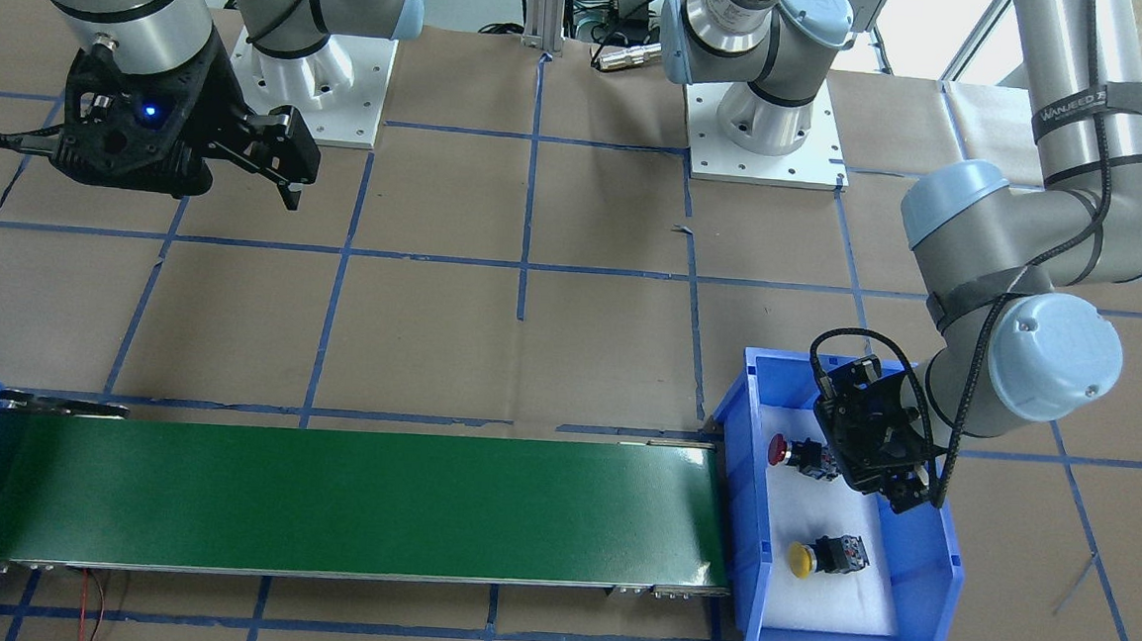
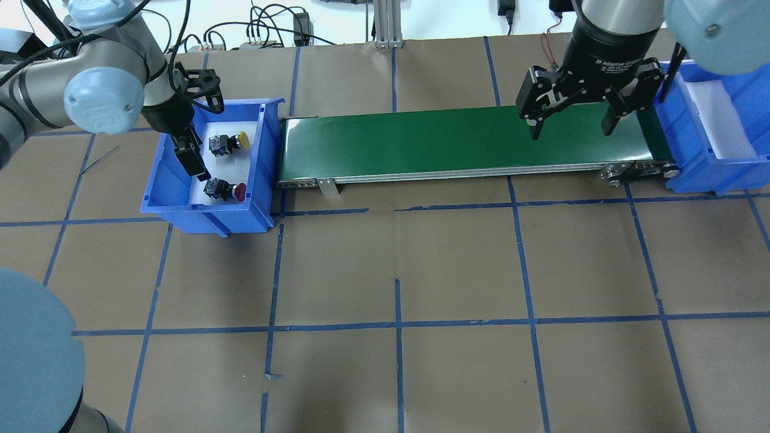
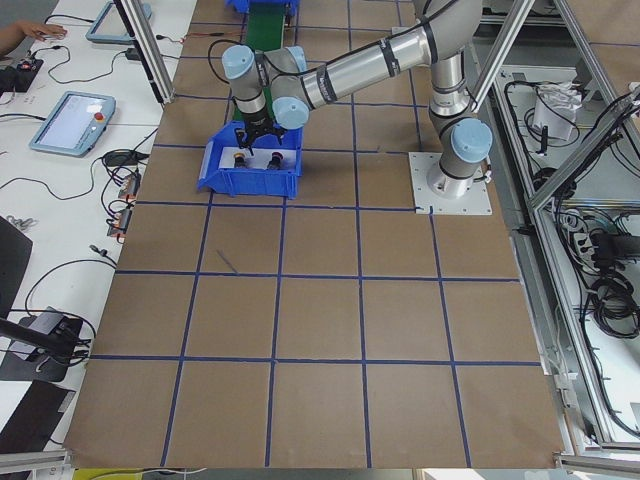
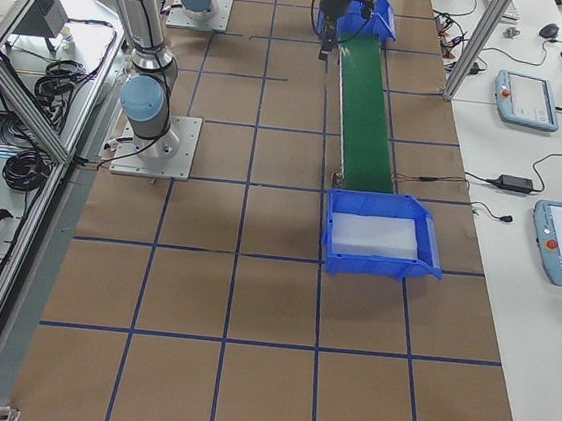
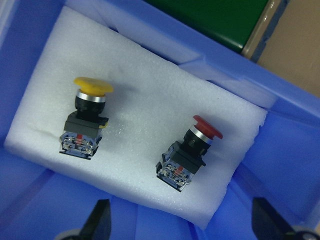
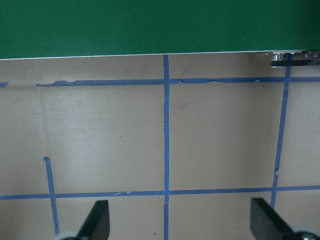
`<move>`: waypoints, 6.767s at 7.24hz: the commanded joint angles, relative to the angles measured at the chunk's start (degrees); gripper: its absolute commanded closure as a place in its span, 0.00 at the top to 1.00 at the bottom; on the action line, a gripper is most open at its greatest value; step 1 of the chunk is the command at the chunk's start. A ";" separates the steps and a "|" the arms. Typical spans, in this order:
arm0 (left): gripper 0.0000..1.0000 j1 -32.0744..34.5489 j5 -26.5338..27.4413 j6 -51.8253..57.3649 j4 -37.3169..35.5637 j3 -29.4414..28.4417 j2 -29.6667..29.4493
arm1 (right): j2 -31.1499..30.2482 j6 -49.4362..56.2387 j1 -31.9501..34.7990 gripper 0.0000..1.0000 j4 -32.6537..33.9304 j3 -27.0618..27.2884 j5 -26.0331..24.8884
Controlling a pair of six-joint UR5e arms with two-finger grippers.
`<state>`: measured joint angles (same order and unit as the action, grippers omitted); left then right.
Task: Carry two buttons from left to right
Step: 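Grasp the red mushroom button with the left gripper, then carry the red button to the conveyor and release it, then move the left gripper back into the bin and grasp the yellow button, then carry the yellow button to the conveyor and release it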
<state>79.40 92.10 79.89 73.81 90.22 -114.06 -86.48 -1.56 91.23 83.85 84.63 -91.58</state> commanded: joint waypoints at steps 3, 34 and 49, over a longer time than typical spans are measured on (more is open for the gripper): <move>0.95 -0.03 0.09 5.10 -2.78 0.57 -4.58 | 0.00 -0.02 0.00 1.00 0.00 0.01 0.00; 1.00 3.95 -8.69 -48.72 -6.31 -14.02 -3.01 | 0.35 -0.02 -0.26 1.00 -0.09 0.10 0.09; 0.33 -1.80 -12.03 -34.60 -6.22 -11.55 -7.00 | 0.35 0.06 -0.26 1.00 0.00 0.10 0.00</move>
<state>77.62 82.27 59.72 67.53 78.89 -125.11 -86.13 -1.50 90.97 83.78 84.73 -91.57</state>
